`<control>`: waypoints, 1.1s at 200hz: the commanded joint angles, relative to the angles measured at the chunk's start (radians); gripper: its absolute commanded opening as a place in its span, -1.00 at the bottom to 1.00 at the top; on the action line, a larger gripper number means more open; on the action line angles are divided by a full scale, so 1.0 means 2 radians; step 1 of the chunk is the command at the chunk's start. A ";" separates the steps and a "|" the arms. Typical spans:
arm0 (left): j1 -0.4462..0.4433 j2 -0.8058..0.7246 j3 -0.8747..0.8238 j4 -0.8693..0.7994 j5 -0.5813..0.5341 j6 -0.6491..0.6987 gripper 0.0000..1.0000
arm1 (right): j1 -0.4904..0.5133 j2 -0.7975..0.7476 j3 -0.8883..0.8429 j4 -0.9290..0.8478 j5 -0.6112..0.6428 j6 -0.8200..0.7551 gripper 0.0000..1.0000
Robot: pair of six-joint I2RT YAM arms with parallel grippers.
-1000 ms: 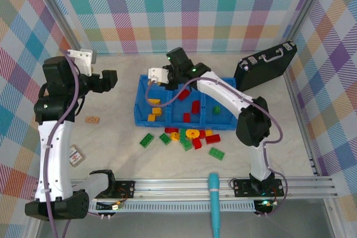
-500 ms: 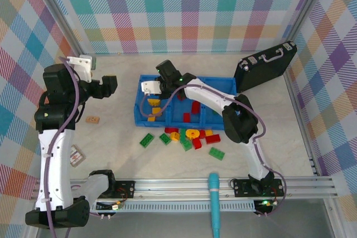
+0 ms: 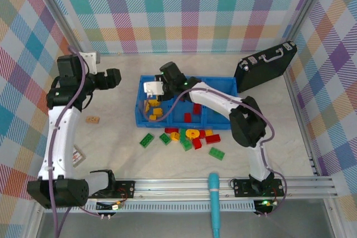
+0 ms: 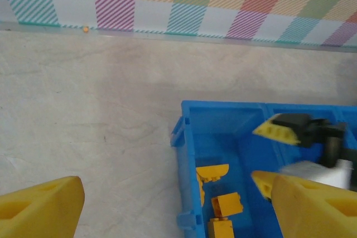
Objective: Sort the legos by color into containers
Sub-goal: Place the lego in the container, then move the container to the top-center of the table.
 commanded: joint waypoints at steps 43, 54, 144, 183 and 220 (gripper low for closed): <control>-0.053 0.139 0.019 0.026 -0.024 -0.026 0.74 | -0.067 -0.198 -0.043 -0.074 0.048 0.195 0.85; -0.055 0.158 0.018 0.025 -0.023 -0.024 0.73 | -0.076 -0.227 -0.060 -0.085 0.068 0.229 0.98; -0.107 0.288 0.078 -0.047 -0.032 0.011 0.62 | -0.130 -0.354 -0.134 -0.323 0.127 0.437 0.98; -0.110 0.323 0.090 -0.062 -0.046 -0.007 0.45 | -0.130 -0.436 -0.225 -0.415 0.035 0.583 0.88; -0.115 0.346 0.093 -0.069 -0.033 -0.015 0.33 | -0.127 -0.489 -0.337 -0.408 -0.064 0.753 0.83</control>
